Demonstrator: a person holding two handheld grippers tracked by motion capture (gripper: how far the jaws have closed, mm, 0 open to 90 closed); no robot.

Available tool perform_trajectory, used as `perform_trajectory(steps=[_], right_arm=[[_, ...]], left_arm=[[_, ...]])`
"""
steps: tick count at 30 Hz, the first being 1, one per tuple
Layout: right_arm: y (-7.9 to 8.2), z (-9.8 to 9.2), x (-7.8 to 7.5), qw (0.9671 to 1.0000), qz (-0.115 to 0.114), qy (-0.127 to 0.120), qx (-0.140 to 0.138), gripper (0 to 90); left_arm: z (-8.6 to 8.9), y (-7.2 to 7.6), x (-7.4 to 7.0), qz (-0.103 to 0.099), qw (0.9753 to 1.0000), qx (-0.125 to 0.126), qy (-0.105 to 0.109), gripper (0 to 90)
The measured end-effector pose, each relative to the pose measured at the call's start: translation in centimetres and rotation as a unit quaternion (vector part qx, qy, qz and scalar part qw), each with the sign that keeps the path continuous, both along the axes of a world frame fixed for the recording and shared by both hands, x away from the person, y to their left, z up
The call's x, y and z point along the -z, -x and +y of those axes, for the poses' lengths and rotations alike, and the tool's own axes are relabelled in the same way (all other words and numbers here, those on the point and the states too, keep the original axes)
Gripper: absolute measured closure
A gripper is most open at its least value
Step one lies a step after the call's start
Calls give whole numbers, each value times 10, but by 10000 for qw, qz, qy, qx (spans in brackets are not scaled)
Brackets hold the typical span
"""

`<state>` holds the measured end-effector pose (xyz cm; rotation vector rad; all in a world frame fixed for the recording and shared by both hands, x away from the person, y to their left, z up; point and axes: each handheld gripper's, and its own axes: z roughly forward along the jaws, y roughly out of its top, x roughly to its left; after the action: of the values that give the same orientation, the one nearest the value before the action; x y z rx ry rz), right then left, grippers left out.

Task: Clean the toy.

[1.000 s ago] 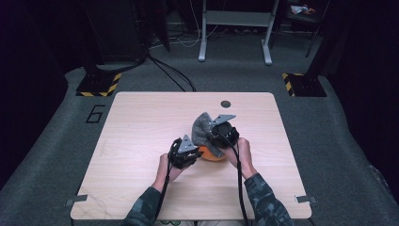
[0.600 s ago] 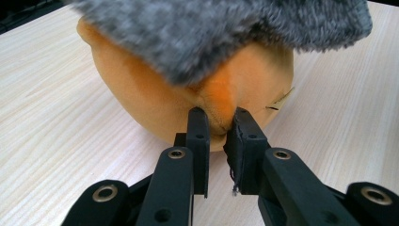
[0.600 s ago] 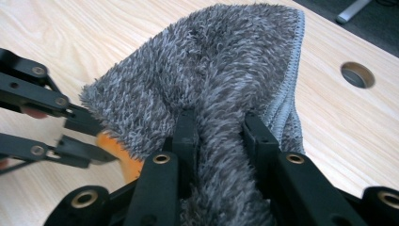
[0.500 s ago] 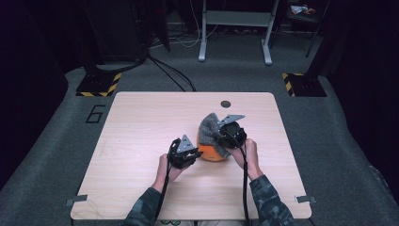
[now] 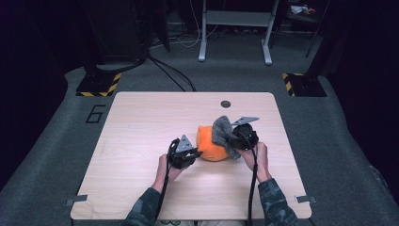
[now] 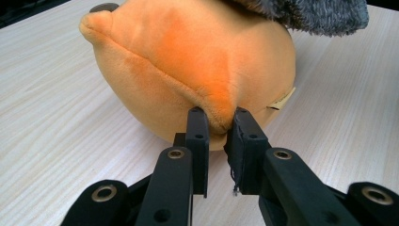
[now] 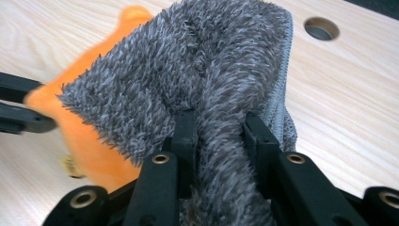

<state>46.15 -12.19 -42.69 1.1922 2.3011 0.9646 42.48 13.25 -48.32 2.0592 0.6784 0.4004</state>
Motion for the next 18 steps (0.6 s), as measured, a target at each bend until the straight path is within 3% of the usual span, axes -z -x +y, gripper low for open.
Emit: perform_trajectory(steps=[18], right_arm=[[-9,-29,24,9982,408,-145,412,699]], left_arm=[[1,-1,1,37,10000,-9,38,788]])
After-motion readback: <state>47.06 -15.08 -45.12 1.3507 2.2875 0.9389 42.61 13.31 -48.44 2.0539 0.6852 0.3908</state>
